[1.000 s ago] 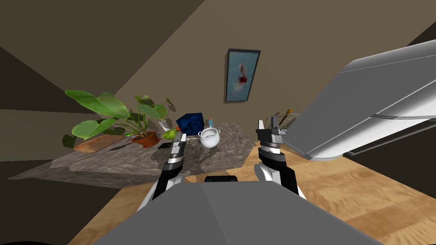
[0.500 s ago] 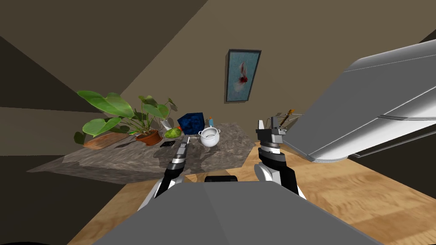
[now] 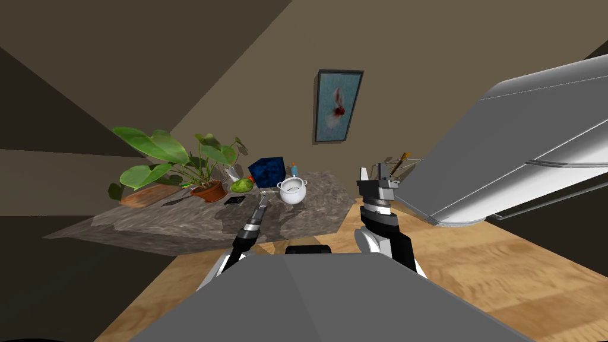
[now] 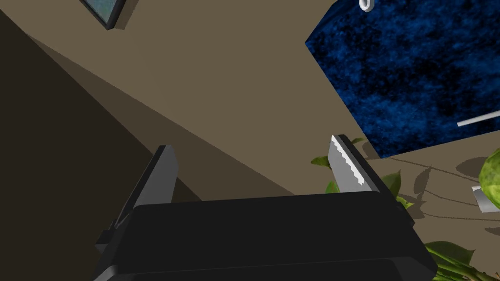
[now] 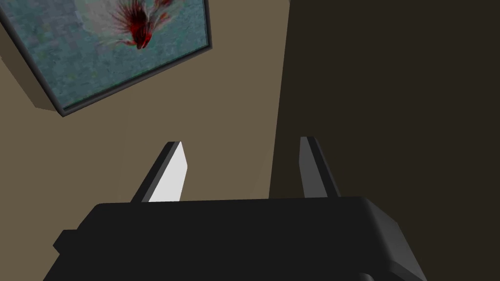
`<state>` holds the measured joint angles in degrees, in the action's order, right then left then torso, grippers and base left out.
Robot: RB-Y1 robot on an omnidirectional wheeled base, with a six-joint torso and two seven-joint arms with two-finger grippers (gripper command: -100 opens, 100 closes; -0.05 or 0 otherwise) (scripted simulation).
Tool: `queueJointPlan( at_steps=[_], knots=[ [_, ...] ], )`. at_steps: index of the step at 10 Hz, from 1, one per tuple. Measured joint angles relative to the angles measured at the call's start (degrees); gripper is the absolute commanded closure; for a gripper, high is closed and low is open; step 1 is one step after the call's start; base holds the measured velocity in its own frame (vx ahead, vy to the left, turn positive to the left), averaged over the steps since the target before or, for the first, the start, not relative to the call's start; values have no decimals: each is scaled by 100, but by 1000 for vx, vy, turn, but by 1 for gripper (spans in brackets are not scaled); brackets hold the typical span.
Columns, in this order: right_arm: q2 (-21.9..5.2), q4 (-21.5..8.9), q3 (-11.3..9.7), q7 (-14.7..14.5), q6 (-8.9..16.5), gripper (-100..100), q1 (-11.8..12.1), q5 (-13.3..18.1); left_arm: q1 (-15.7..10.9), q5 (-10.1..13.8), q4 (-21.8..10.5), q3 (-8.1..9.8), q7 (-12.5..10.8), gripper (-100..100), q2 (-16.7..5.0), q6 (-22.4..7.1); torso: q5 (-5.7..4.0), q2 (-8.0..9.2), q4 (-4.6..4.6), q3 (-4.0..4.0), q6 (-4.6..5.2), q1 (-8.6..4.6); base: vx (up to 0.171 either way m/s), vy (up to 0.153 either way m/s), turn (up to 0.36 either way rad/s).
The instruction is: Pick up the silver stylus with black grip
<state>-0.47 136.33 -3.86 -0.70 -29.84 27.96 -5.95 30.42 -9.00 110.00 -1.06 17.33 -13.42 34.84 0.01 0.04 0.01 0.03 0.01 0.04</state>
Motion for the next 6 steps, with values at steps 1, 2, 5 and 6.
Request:
queueJointPlan(
  at_steps=[1, 2, 5, 6],
  knots=[
    [0, 0, 0, 0, 0, 0, 0, 0, -83, -132, -218, -24, 146, -100, 22, -28, 1, -2, 0, -1, 0, 2, -7, 18, -38],
    [0, 0, 0, 0, 0, 0, 0, 0, -64, -224, -338, 14, 249, -100, -38, -40, 1, -2, 0, -1, -1, 5, -6, 27, -40],
    [0, 0, 0, 0, 0, 0, 0, 0, -233, -532, -784, 128, 569, -100, -161, -174, 3, -5, -1, -3, 0, 13, -1, 34, -44],
    [0, 0, 0, 0, 0, 0, 0, 0, -285, -581, -938, 150, 648, -100, -166, -157, 2, -7, -1, -4, -1, 8, 6, 23, -50]
  ],
)
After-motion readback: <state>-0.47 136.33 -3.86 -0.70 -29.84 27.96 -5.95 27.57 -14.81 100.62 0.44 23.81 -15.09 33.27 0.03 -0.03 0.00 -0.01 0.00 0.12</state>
